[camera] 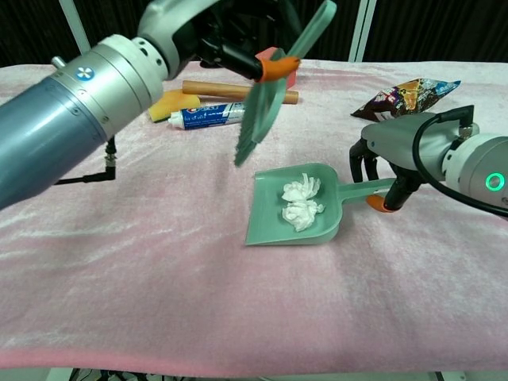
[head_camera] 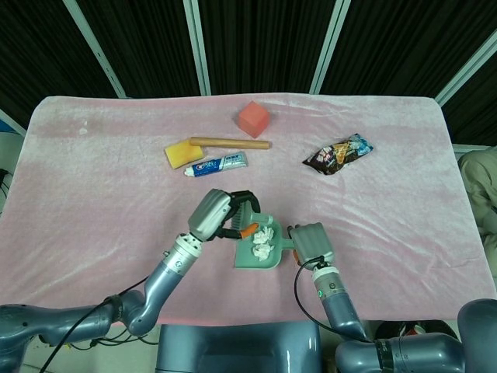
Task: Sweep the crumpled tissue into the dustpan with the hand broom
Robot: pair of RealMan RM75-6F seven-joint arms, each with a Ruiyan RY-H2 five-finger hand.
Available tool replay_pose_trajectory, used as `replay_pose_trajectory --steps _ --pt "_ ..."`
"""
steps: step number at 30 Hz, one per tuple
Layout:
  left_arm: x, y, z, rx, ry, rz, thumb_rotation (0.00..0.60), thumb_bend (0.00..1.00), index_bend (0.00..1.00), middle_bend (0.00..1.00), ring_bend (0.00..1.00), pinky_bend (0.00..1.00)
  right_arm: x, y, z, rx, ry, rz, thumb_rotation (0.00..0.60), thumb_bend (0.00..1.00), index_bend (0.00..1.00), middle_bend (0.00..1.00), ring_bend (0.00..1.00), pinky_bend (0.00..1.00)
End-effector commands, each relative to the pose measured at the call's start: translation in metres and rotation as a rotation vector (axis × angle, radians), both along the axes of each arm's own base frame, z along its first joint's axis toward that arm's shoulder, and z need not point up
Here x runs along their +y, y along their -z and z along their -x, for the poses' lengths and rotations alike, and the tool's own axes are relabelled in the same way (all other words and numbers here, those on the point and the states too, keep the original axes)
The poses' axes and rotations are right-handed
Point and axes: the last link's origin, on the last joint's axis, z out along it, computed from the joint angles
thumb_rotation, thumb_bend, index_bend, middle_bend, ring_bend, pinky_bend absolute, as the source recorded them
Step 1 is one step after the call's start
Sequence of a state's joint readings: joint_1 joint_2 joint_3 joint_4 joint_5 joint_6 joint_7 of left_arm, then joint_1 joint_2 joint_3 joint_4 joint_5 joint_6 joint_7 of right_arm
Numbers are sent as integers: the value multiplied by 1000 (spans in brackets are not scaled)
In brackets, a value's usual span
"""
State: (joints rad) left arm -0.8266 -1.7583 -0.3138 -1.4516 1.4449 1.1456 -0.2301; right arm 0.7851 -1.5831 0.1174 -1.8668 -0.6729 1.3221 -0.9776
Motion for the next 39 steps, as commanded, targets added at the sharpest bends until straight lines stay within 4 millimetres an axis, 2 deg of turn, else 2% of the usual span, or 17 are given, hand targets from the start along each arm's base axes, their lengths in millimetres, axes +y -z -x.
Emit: replay_pose_trajectory --steps 1,9,14,31,39 --pt "5 -15 17 34 -9 -41 600 402 595 643 900 988 0 1 -2 -12 7 -2 600 527 680 640 728 781" --pt "14 -32 52 86 -66 -80 600 402 595 643 899 988 -5 8 -12 -103 48 -14 600 527 679 639 728 781" --pt "15 -35 65 114 -83 -87 600 401 594 642 900 988 -7 12 -13 -113 38 -10 600 526 679 632 717 780" --pt "10 -37 89 177 -105 -90 600 401 590 637 899 988 -15 19 -1 -82 -49 7 600 507 679 600 697 780" --pt "7 -38 93 179 -115 -88 600 400 585 632 900 988 -15 19 2 -59 -57 12 600 454 622 507 689 780"
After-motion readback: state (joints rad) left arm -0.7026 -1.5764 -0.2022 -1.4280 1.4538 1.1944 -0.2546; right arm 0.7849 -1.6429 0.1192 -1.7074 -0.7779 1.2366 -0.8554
